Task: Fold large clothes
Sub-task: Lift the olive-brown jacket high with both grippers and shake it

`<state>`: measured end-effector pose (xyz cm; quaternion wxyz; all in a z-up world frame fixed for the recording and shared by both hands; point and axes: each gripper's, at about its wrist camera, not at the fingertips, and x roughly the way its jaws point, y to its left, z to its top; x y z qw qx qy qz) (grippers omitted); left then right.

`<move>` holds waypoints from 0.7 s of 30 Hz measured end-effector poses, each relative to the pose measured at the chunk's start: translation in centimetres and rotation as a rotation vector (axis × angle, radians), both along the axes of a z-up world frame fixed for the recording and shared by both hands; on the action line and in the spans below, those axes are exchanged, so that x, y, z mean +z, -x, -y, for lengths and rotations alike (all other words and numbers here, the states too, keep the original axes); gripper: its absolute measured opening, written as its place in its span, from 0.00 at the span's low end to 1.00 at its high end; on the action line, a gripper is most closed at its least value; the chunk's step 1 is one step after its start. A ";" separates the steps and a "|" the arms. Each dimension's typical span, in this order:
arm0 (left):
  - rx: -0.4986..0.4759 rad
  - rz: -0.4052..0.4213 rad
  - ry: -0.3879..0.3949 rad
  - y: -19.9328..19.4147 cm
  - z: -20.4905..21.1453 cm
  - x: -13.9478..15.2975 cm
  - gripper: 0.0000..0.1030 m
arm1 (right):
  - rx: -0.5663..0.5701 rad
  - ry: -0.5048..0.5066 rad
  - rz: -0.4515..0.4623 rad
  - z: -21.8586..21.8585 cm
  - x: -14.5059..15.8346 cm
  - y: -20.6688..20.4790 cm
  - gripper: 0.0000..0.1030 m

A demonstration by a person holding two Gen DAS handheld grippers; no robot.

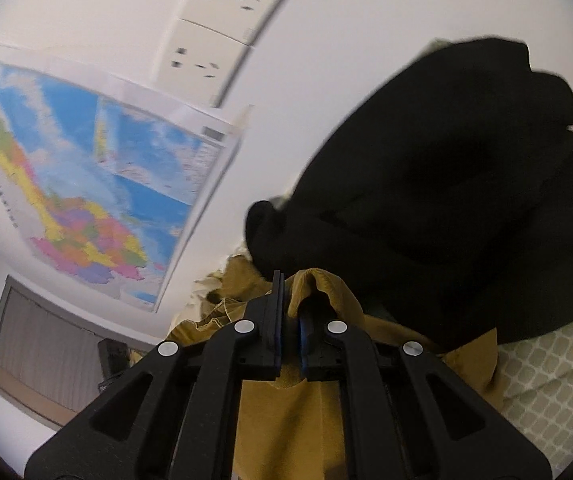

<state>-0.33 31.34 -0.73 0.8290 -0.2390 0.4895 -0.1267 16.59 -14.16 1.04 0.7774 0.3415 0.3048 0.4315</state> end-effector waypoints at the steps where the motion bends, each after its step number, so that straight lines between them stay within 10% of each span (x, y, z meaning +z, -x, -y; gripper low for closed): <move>1: -0.027 0.056 0.050 0.6 -0.2 0.6 0.23 | -0.005 0.006 -0.007 -0.2 -0.2 -0.3 0.07; 4: -0.065 0.152 0.134 2.0 -0.3 1.9 0.49 | -0.011 0.013 -0.027 -0.4 -0.6 -0.9 0.09; 10: -0.066 0.268 -0.082 3.8 2.3 3.9 0.71 | -0.013 0.039 -0.027 -0.9 -0.7 -1.1 0.09; 19: -0.216 0.265 -0.893 1.4 11.8 -1.8 0.81 | 0.013 0.068 0.075 -1.2 2.1 1.0 0.12; 21: -0.253 0.254 -0.977 0.6 12.6 -3.5 0.67 | 0.021 0.066 0.090 -1.3 2.7 1.3 0.12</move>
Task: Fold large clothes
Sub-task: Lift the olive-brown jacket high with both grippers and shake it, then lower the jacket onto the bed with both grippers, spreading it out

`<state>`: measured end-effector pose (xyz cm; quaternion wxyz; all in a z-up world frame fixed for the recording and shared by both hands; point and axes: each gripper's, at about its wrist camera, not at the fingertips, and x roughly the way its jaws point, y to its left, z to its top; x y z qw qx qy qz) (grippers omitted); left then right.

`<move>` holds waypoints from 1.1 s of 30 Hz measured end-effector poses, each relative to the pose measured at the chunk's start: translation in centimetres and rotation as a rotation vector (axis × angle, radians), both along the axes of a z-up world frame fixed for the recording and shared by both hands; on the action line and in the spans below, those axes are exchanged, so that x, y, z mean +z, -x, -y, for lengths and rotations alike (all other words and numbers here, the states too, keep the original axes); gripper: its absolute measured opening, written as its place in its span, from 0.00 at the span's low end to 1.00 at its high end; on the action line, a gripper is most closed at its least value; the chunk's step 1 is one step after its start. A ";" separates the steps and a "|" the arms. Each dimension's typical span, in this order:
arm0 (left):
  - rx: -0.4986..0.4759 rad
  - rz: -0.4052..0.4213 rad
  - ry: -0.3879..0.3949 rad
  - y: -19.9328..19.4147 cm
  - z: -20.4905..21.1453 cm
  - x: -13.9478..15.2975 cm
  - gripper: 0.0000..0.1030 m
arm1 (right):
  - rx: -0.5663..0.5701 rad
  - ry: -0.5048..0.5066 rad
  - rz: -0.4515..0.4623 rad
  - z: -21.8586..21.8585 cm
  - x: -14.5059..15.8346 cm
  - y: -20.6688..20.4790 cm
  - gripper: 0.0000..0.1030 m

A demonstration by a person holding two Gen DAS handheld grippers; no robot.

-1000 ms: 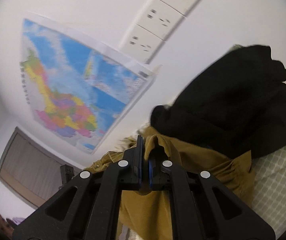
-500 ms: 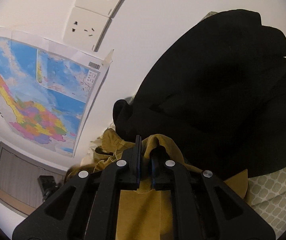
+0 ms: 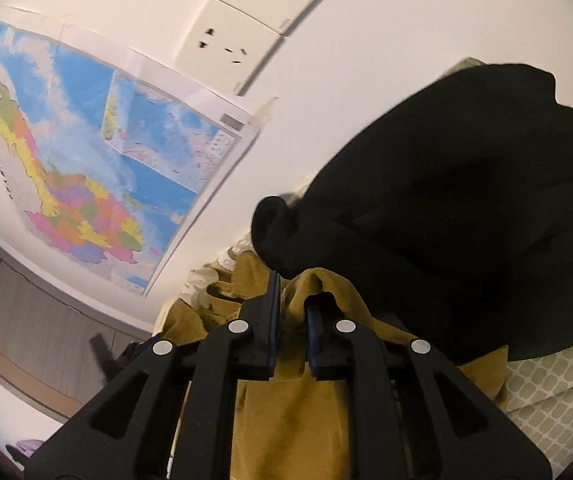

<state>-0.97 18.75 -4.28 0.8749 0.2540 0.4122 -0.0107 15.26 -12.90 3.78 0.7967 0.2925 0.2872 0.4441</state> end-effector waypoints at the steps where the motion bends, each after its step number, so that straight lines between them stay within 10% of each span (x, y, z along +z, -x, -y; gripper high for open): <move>1: -0.004 -0.019 -0.003 -0.4 0.1 -0.5 0.57 | 0.002 0.002 0.012 0.0 0.3 0.1 0.12; 5: 0.080 0.020 0.079 -1.6 -2.8 0.6 0.11 | 0.001 -0.029 0.034 0.7 1.1 0.4 0.10; 11: 0.246 0.029 0.326 -2.7 -10.2 2.7 0.07 | -0.044 -0.049 -0.047 1.1 -0.4 -2.2 0.10; 14: 0.253 0.011 0.213 -3.2 -10.1 0.8 0.12 | -0.059 0.056 -0.121 -0.7 -2.5 -4.4 0.12; 18: 0.269 0.021 0.141 -3.6 -10.6 0.3 0.23 | -0.087 0.072 -0.089 -1.1 -2.4 -3.6 0.71; 22: 0.303 0.031 0.203 -3.8 -12.7 1.3 0.34 | -0.126 0.116 0.106 0.1 0.0 1.2 0.73; 24: 0.322 0.082 0.235 -2.1 -14.0 2.5 0.66 | -0.123 0.127 0.177 1.0 0.4 3.9 0.78; 26: 0.281 0.154 0.324 0.9 -15.5 3.9 0.69 | -0.142 0.148 0.228 2.5 -0.6 7.5 0.87; 33: 0.193 0.140 0.572 10.9 -19.5 2.6 0.91 | -0.198 0.243 0.117 6.1 -9.0 12.8 0.94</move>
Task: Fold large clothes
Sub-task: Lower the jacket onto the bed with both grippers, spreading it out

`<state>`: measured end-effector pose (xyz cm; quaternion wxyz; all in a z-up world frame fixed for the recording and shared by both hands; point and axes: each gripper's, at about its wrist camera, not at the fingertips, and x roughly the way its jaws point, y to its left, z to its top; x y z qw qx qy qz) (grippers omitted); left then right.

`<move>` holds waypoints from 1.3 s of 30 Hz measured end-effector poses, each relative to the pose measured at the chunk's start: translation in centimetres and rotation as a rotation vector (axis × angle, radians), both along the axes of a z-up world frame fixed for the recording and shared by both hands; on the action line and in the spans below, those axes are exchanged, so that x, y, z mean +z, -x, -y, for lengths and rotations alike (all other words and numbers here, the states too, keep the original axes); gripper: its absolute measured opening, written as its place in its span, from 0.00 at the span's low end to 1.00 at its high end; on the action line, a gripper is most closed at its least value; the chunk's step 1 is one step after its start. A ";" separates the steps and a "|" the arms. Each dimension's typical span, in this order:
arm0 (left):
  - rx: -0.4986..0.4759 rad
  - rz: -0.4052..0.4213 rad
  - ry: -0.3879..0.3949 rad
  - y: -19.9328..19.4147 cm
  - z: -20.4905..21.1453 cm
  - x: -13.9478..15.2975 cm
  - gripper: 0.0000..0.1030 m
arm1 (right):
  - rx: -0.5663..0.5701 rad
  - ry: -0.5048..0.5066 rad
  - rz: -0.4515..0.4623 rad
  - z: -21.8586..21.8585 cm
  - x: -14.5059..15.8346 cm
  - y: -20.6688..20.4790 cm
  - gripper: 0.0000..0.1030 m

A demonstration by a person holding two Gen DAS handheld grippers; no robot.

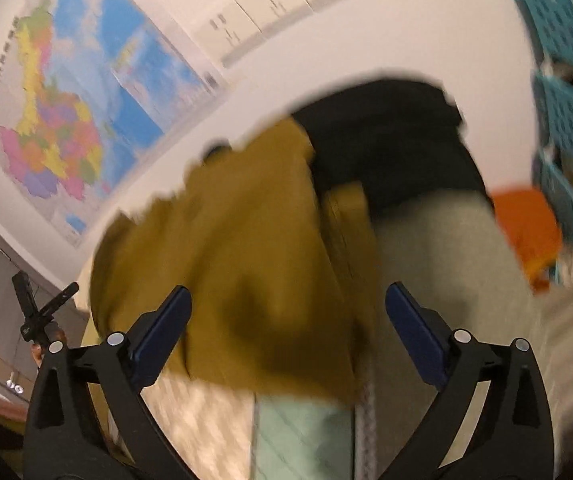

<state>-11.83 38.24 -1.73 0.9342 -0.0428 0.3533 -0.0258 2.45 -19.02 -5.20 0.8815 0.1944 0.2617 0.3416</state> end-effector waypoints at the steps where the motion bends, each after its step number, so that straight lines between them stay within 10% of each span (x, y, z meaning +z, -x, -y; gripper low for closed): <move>1: -0.009 -0.018 0.012 1.7 1.7 -0.7 0.92 | 0.019 -0.001 -0.037 -0.2 -1.6 0.1 0.94; 7: -0.069 -0.116 0.073 1.2 4.4 -5.7 0.91 | 0.067 -0.048 -0.023 -2.4 -3.4 -1.5 0.84; 11: -0.128 -0.110 0.142 0.4 6.5 -5.6 0.27 | 0.094 -0.078 -0.001 -2.6 -2.8 -1.6 0.37; 16: -0.273 -0.049 0.245 4.1 7.1 -2.0 0.20 | 0.122 -0.170 0.160 1.2 1.1 3.8 0.22; 19: -0.368 -0.101 0.316 6.6 6.3 -2.8 0.22 | 0.082 -0.197 0.183 4.3 1.2 5.4 0.21; 23: -0.321 -0.298 0.185 6.9 7.1 -7.4 0.41 | -0.030 -0.022 -0.033 4.0 -3.1 2.4 0.32; 27: -0.268 -0.140 0.076 7.4 6.6 -3.0 0.69 | -0.171 0.047 -0.001 4.4 -2.4 3.0 0.68; 30: -0.275 0.021 0.038 8.7 6.3 1.3 0.84 | -0.189 0.027 0.183 4.3 1.4 5.9 0.73; 34: -0.311 0.032 -0.028 6.0 8.9 2.5 0.84 | -0.048 0.154 0.311 -0.9 4.1 6.9 0.73; 39: -0.283 -0.185 -0.141 -0.8 13.3 -2.7 0.63 | 0.073 0.332 0.265 -8.3 3.1 2.9 0.71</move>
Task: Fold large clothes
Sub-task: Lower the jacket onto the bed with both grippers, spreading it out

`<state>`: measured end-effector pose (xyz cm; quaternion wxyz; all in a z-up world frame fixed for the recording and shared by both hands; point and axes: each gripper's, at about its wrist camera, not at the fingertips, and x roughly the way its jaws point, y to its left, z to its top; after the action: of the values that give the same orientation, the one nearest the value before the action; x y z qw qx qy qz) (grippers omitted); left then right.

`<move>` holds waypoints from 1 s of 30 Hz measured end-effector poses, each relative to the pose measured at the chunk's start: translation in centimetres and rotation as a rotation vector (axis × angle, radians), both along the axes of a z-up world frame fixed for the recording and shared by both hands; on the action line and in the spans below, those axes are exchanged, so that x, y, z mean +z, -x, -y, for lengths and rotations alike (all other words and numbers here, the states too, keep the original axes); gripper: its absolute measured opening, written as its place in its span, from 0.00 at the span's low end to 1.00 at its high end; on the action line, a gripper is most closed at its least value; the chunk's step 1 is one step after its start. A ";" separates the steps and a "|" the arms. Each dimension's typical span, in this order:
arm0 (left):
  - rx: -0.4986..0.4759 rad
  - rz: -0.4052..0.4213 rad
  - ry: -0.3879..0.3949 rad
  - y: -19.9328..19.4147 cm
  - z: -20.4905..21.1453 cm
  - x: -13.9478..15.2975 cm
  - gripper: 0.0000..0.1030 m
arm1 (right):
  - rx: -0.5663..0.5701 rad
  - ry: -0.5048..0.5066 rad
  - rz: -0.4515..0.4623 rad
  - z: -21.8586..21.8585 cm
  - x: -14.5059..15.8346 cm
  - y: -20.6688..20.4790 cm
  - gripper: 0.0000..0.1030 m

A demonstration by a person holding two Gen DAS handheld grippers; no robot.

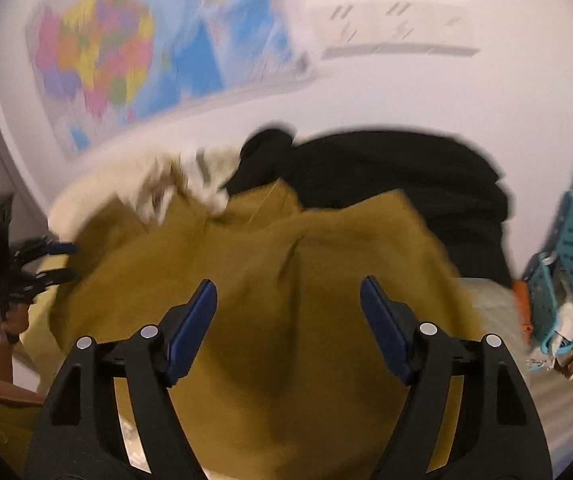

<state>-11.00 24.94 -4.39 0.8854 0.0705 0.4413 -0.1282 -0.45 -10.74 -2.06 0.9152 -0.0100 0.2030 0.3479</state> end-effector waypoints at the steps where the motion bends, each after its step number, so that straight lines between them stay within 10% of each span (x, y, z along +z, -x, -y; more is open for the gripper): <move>1: 0.019 -0.051 -0.028 -1.4 0.5 -1.3 0.61 | -0.003 0.034 -0.023 -1.3 -0.4 -1.2 0.70; 9: 0.085 -0.055 0.023 -3.3 -0.7 -1.3 0.04 | -0.005 0.111 -0.059 -3.9 -1.9 -4.7 0.05; 16: 0.117 0.069 0.128 -3.6 -1.4 2.7 0.03 | -0.053 -0.098 0.125 -1.7 3.8 -2.4 0.03; 24: 0.187 -0.018 -0.009 -4.6 -1.1 -2.3 0.08 | -0.103 0.112 -0.084 -6.2 -2.0 -9.0 0.04; 30: 0.173 0.039 -0.030 -3.5 -0.7 -1.2 0.26 | -0.100 0.014 -0.079 -3.8 -1.3 -7.2 0.39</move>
<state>-7.47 25.64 -5.60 0.9004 0.0478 0.4303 -0.0433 6.77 -6.90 -3.31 0.9227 0.0074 0.2415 0.3004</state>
